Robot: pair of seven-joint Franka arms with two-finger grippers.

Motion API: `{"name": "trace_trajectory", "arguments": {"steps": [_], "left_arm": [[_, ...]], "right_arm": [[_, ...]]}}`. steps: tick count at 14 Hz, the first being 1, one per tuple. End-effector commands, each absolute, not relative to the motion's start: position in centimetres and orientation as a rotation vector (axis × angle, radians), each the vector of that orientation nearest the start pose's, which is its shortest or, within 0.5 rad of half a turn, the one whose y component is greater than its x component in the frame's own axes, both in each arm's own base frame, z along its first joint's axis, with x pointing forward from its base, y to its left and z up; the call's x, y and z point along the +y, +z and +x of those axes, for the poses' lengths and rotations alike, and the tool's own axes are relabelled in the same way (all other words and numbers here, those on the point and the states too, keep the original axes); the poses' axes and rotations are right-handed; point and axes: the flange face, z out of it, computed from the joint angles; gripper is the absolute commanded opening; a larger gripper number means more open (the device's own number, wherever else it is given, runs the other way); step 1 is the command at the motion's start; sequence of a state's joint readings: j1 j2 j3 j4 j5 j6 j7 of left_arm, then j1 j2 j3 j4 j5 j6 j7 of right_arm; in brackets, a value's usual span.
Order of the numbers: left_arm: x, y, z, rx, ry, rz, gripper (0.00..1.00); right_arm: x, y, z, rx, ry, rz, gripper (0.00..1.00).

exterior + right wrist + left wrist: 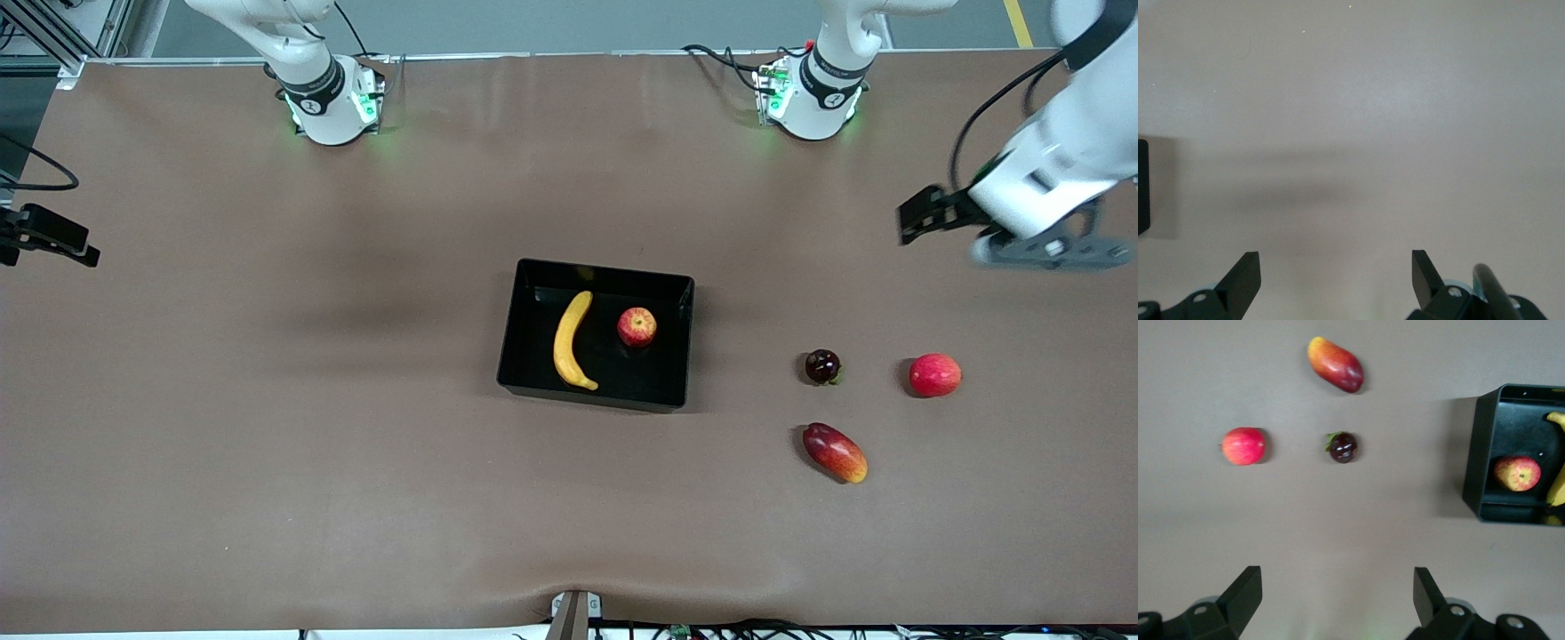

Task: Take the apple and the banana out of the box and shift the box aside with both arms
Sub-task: 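Move the left gripper toward the red apple in the black tray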

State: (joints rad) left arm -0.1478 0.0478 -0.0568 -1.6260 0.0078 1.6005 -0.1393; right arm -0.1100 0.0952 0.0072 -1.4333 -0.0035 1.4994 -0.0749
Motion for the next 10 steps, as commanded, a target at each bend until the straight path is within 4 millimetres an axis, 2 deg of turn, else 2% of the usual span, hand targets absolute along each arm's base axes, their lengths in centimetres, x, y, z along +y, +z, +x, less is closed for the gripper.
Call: {"name": "trace_trajectory", "arguments": {"steps": [1,2,4,7,10], "left_arm": [[-16.2,54.2,56.2,-0.053,0.128,-3.130,1.00],[-18.8,52.5,56.1,-0.113,0.101,-3.138,1.00],[-24.2,48.6,56.0,-0.341,0.070,-3.141,1.00],[-31.1,43.0,55.7,-0.452,0.076,-3.134,1.00],[-35.0,39.4,55.0,-0.509,0.024,-3.101,1.00]], "right_arm": [[-6.2,63.2,57.3,0.056,0.044,-3.160,1.00],[-6.3,63.2,57.3,0.053,0.041,-3.157,1.00],[-6.1,63.2,57.4,0.047,0.040,-3.150,1.00],[-5.9,63.2,57.4,0.052,0.040,-3.150,1.00],[-6.6,63.2,57.3,0.061,0.040,-3.147,1.00]]}}
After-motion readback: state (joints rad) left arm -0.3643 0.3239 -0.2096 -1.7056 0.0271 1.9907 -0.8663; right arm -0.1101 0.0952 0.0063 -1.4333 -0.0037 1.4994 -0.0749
